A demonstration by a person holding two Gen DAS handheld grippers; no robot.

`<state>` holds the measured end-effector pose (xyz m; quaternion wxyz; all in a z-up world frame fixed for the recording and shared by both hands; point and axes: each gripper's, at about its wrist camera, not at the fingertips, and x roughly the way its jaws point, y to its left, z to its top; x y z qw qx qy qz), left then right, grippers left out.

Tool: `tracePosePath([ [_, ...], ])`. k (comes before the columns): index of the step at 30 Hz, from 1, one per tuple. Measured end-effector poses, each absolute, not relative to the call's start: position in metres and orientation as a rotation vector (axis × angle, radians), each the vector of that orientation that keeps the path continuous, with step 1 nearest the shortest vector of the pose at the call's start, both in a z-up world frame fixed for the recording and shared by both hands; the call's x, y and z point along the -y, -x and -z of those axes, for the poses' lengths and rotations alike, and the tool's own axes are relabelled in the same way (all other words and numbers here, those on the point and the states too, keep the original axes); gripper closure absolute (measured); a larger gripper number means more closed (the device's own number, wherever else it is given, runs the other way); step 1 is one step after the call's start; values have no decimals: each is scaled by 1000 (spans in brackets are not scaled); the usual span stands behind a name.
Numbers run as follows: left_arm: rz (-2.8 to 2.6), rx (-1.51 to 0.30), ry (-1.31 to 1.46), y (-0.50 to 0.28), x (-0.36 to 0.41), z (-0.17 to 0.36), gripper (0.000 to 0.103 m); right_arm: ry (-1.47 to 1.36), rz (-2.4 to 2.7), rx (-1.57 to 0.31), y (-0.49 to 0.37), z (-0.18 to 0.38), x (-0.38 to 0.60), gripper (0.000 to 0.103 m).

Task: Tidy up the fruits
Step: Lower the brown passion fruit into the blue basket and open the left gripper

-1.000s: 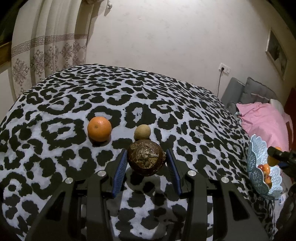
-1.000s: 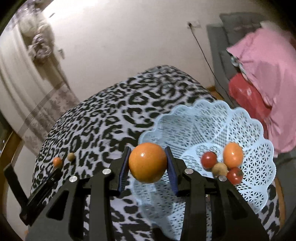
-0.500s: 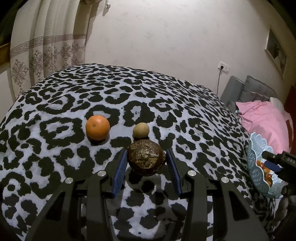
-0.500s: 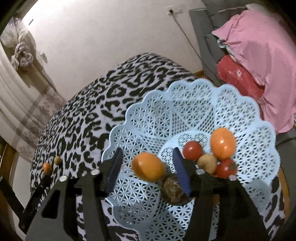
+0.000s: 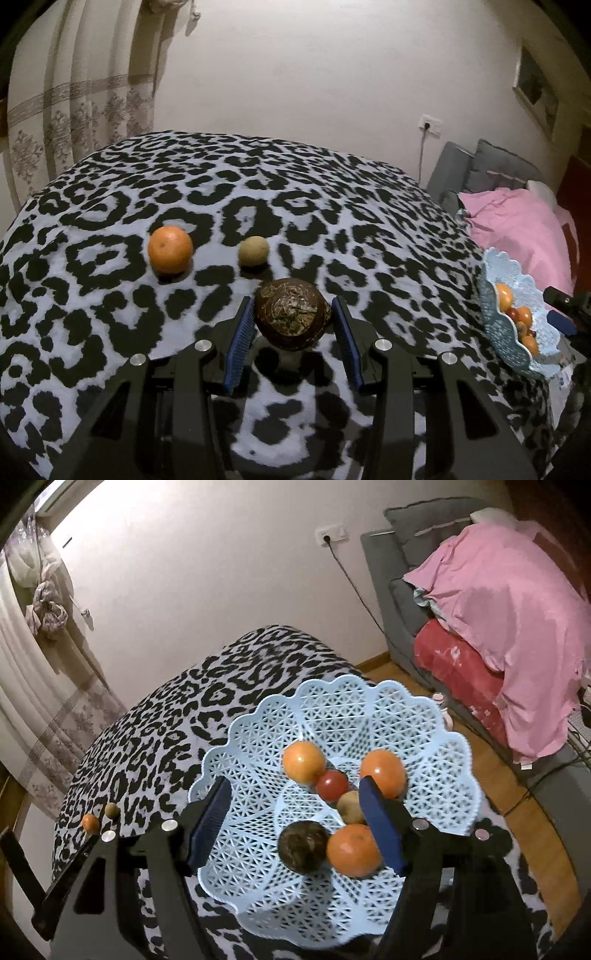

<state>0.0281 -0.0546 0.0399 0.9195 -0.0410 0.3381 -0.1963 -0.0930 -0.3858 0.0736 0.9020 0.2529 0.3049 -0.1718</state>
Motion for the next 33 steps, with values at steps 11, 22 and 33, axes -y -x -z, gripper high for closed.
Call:
tracePosePath([
  [11,586,-737,117,-3,94,-56,60,-604,370,-577,120,-69,411,25],
  [22,688,-718,64,14,147,-76,60,-599,364,-532,134,-70,423,25],
  [33,791,-677,-34,31,214,-90,60,-580,330,-499,143,-74,429,25],
])
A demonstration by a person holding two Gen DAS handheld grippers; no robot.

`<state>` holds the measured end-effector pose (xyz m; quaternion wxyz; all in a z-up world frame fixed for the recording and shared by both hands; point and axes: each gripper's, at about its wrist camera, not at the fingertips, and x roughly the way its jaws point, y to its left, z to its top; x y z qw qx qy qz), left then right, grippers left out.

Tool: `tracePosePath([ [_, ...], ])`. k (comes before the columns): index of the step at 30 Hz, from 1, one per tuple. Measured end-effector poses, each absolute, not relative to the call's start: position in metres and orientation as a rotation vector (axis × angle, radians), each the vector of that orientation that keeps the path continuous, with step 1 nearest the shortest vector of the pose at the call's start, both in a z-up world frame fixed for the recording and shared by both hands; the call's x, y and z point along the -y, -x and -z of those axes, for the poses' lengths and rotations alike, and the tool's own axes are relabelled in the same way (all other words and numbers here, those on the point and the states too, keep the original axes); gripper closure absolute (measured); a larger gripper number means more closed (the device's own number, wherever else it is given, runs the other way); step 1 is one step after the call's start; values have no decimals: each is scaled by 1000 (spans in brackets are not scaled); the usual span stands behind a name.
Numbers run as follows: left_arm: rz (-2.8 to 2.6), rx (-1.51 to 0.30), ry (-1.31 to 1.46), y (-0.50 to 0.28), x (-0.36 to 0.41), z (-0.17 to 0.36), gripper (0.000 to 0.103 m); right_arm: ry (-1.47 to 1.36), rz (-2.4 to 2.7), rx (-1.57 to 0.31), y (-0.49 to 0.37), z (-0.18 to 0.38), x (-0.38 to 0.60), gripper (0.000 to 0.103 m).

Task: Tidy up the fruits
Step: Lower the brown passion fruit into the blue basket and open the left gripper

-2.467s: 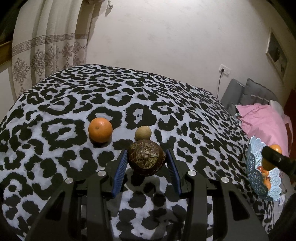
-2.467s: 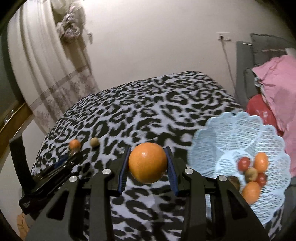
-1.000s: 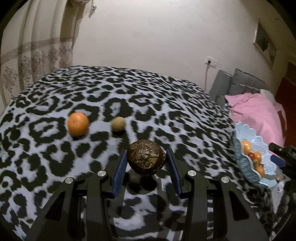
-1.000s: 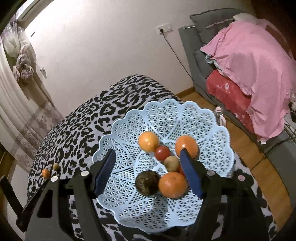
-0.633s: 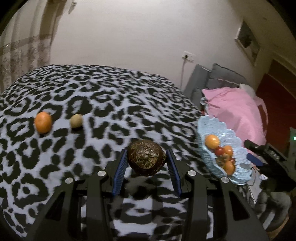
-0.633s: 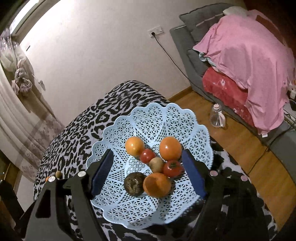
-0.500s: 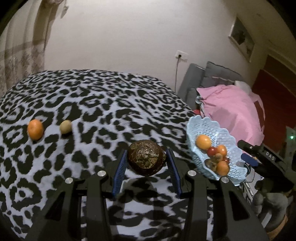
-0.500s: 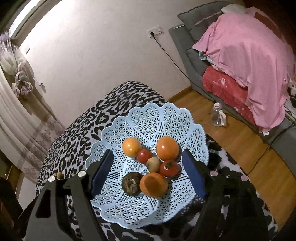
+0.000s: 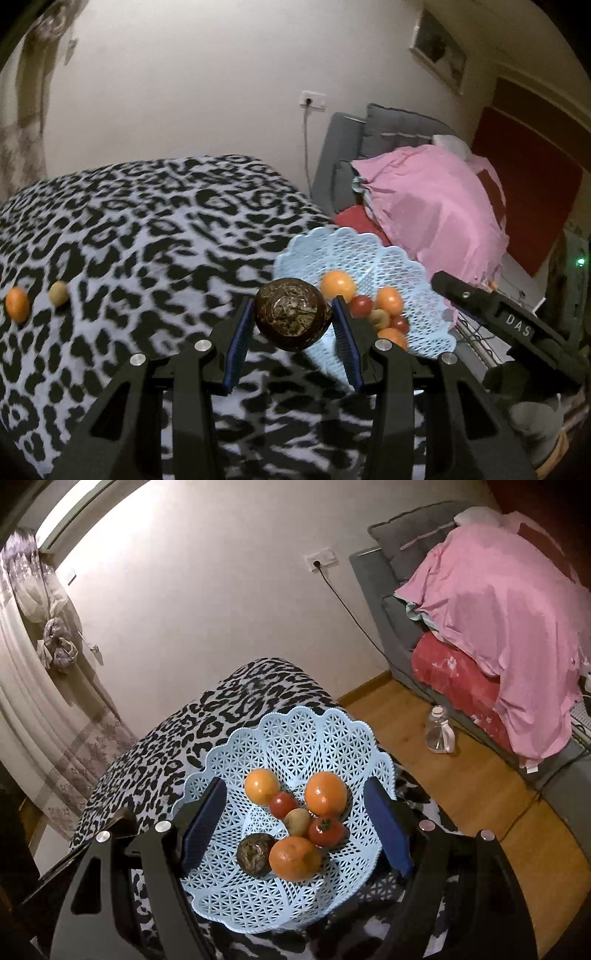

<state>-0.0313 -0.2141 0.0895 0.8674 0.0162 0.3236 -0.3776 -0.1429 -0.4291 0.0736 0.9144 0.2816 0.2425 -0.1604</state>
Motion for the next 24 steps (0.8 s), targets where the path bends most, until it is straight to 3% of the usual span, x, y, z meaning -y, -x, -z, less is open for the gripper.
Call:
tracePosePath([
  [18,826,-697,-102,32,251,-73,59,-617,334,-493,151,-66,439,25],
  [19,825,-695,-103,32,252,-74,57,-617,333,-494,150,-66,439,25],
  [21,817,-691,-99,32,251,-75,41,-617,333,-494,150,-66,439,25],
  [24,812,-693,-90,31,248,-74,38,-617,335,-493,150,-67,438,25],
])
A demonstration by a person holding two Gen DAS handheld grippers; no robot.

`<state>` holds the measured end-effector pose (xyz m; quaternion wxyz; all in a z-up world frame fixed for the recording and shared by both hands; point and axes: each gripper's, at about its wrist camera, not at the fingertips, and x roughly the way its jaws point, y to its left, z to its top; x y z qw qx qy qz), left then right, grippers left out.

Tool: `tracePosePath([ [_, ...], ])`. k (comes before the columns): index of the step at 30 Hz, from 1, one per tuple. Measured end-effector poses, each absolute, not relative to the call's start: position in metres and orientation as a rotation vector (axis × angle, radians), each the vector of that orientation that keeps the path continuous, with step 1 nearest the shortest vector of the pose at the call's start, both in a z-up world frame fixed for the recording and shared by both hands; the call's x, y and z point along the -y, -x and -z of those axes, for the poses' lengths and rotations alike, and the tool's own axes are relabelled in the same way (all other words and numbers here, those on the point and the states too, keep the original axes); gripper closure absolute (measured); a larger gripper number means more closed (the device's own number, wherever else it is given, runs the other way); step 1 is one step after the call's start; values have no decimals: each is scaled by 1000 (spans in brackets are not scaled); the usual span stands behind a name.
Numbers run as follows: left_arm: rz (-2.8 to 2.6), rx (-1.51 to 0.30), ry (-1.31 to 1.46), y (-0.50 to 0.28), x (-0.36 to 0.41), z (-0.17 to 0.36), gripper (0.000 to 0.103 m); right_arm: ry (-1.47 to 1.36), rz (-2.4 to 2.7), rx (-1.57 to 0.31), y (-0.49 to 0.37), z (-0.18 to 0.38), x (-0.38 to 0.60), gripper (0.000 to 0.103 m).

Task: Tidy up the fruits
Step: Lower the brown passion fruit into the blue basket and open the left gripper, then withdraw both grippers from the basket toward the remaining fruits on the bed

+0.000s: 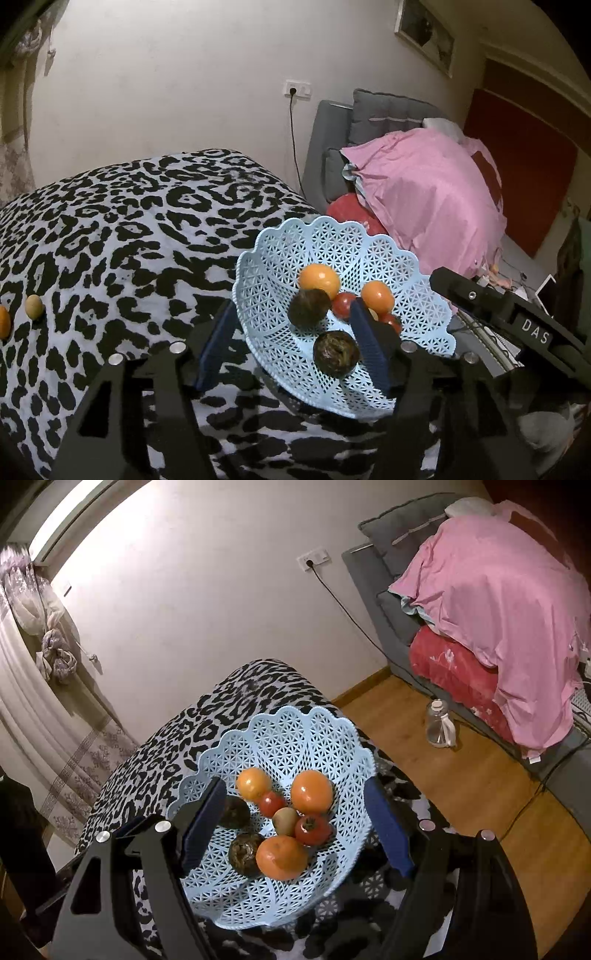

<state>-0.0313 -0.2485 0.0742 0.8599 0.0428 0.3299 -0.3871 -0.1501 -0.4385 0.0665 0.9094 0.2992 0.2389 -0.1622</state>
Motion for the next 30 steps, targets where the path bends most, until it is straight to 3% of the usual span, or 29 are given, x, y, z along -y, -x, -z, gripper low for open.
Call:
tracePosePath([
  [8,794,-693,-77,30,241,-73,35,-616,334,-492,150,-66,437,25],
  [19,697,-677,-91,26,225,-73,17,-606,326,-500,149,-68,425,24],
  [30,611,-713,-80,17,201,-64,16,-584,302,-510,141,-73,408,21],
])
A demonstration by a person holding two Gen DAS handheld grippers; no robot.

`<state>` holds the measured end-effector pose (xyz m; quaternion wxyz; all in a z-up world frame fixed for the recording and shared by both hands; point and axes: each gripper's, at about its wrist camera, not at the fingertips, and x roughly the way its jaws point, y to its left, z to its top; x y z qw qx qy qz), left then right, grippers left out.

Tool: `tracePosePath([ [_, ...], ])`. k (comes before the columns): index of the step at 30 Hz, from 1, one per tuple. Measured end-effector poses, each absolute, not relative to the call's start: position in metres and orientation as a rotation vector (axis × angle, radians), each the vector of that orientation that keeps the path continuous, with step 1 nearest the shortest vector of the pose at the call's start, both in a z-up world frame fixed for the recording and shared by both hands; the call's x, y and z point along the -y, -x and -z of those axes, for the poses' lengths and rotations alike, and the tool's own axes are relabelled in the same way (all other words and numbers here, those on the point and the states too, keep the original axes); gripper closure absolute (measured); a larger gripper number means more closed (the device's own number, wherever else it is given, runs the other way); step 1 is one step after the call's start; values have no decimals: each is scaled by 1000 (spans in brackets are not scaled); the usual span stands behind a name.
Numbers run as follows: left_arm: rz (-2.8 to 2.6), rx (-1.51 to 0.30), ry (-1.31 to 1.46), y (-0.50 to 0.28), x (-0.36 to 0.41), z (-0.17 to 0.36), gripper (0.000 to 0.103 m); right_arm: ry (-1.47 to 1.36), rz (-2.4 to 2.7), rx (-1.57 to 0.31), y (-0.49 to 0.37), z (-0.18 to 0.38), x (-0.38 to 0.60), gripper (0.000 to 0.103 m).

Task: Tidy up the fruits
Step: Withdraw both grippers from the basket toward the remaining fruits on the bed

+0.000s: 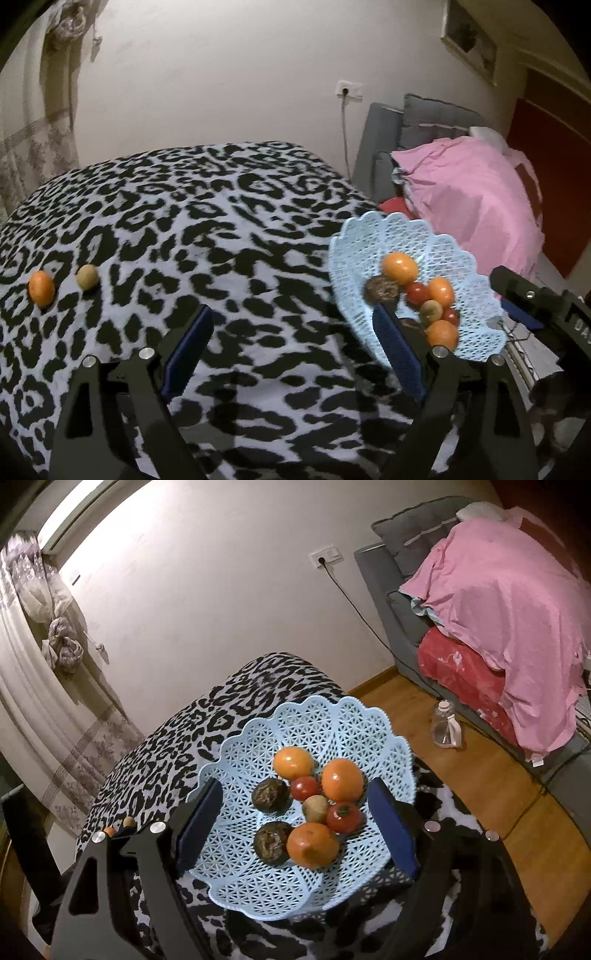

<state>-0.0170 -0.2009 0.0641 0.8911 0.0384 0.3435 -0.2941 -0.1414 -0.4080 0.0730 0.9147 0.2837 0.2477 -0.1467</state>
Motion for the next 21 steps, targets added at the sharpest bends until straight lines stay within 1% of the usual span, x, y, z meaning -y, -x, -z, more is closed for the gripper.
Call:
tracePosePath([
  [21,537,-735,-16,3,149,-59,16,-477,209,-548,106,-82,349,21],
])
